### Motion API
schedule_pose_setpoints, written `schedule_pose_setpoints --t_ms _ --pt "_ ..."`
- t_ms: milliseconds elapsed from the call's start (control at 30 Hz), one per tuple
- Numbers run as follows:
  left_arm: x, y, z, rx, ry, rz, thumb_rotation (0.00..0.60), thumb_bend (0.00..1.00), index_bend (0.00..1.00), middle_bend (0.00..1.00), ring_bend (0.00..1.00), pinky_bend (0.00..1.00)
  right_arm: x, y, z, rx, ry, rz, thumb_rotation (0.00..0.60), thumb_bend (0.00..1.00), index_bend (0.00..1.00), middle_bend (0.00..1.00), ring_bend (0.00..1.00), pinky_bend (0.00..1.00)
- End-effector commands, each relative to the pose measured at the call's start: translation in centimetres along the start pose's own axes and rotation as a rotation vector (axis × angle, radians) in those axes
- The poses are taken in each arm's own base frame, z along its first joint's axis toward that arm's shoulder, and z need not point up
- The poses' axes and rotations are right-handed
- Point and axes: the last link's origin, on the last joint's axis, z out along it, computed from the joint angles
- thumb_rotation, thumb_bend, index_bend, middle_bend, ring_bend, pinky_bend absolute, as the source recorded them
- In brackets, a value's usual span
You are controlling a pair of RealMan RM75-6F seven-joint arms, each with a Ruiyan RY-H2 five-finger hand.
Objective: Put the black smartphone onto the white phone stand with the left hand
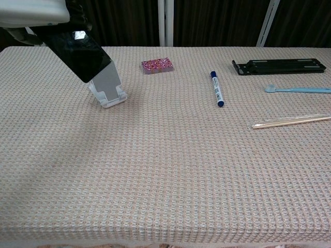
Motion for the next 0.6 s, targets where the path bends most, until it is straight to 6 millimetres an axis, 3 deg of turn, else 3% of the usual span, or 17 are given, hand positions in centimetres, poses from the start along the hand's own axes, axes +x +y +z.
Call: schedule_pose_setpoints --t_ms 33,600 --pt "1.4 0.8 1.6 -0.066 -0.008 0.007 0.600 0.33 0.50 0.52 0.51 0.41 -0.2 0.1 0.0 -0.003 -0.001 0.005 0.600 0.28 0.00 0.00 0.00 0.00" --pt "3.6 1.2 6.4 -0.140 -0.116 0.132 0.600 0.33 0.52 0.51 0.50 0.39 -0.5 0.8 0.2 -0.009 -0.008 0.018 0.600 0.28 0.00 0.00 0.00 0.00"
